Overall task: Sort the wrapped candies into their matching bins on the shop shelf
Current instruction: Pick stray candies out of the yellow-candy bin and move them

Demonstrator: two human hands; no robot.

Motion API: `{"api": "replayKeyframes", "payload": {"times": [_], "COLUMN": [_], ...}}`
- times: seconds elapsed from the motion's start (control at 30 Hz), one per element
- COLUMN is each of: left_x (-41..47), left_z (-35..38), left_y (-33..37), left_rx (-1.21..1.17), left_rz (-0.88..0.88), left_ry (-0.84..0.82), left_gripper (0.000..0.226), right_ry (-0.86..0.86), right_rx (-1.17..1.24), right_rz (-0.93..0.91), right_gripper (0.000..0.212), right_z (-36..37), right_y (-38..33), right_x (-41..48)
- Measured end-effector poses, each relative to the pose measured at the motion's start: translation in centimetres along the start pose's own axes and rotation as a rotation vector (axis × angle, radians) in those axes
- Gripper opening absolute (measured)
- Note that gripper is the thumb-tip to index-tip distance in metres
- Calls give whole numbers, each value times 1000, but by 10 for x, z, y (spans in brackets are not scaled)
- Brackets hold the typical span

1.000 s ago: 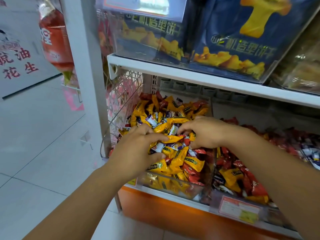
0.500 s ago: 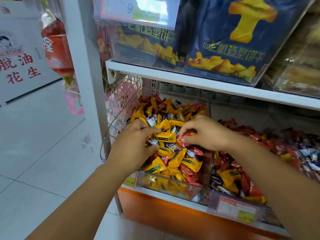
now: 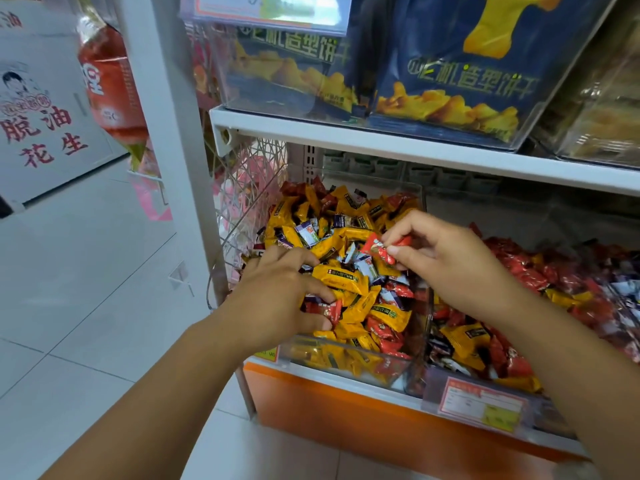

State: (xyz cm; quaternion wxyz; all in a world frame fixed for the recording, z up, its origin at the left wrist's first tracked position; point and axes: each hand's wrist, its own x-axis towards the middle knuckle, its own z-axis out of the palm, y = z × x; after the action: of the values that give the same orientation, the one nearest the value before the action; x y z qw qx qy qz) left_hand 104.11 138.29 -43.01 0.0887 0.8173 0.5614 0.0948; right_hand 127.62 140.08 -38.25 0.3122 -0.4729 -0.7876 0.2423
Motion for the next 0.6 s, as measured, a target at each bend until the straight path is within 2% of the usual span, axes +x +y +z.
{"api": "replayKeyframes", "payload": {"times": [0.07, 0.17, 0.33, 0.5, 0.6], "left_x": [1, 3, 1, 1, 6], "left_z": [3, 7, 3, -8, -9], "left_y": [5, 10, 5, 20, 49], "left_rx": [61, 59, -151, -341, -421], "left_rz": [-23, -52, -24, 46, 101], "left_ry": [-6, 38, 112, 286, 275], "left_gripper": [42, 37, 22, 27, 29], "right_ry": [-7, 16, 169, 144, 144], "right_rx": [-29, -84, -104, -146, -246], "right_rz": [-7, -24, -6, 87, 140], "right_gripper": [9, 13, 9, 15, 19], "right_z": [-3, -4, -15, -35, -49], "right_y": [0, 5, 14, 28, 40], "right_x": [-6, -14, -26, -42, -51]}}
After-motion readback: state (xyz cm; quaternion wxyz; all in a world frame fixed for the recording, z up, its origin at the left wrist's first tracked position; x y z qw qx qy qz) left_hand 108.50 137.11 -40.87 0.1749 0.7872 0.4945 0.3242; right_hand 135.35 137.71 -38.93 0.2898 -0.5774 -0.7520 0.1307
